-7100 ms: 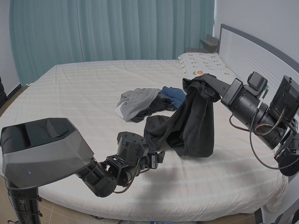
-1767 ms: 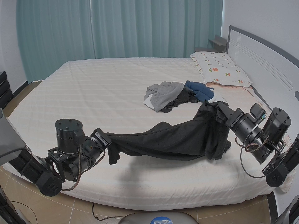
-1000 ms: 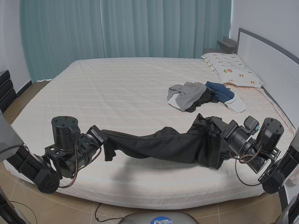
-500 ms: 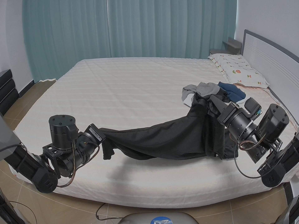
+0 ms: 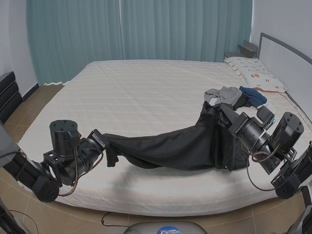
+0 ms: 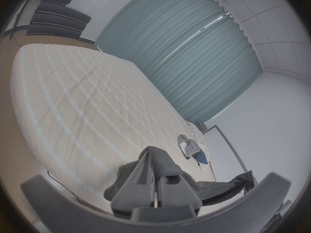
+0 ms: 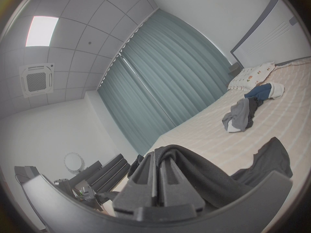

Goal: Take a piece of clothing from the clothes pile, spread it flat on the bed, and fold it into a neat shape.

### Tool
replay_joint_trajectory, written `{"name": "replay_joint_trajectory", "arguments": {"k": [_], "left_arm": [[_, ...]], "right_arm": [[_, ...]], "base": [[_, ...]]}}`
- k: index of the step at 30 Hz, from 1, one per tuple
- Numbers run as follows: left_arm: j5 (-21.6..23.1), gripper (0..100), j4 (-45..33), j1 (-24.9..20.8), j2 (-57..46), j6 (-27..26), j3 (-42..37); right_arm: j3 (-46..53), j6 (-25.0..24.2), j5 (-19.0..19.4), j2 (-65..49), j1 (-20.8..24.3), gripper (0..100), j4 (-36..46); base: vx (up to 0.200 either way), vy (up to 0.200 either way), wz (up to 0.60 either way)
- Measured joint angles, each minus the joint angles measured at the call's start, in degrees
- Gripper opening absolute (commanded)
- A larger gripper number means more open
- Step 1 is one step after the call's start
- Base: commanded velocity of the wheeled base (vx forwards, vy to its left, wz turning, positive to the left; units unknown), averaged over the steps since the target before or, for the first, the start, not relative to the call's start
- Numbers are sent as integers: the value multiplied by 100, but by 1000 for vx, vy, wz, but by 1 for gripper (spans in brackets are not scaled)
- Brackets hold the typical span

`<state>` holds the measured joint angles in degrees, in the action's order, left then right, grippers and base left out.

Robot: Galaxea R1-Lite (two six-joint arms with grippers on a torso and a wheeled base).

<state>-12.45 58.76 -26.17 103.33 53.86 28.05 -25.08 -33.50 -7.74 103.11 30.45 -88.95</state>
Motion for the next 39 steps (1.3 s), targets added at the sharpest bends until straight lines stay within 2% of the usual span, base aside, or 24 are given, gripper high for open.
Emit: {"name": "replay_joint_trajectory", "arguments": {"k": [10,16,25,31,39], "left_arm": [[106,0,-24,-229,15,48,-72],[90,0,-60,-517,-2,55,-157],[57,0,-334,-714,-358,24,-173],[62,0,-662,-736,-897,-21,-49],[115,0,-1565,-414,-1488,-244,742]], "right_arm": [[658,-41,33,-24,-160,0,-2],[1028,-52,13,-254,-88,0,2],[1325,148,-38,-1287,343,0,90],[1089,446,-46,-2205,538,0,794],[-491,523,-22,-3220,551,0,2671]], "base": [[0,0,0],[-200,0,0],[-200,0,0],[0,0,0],[0,0,0]]}}
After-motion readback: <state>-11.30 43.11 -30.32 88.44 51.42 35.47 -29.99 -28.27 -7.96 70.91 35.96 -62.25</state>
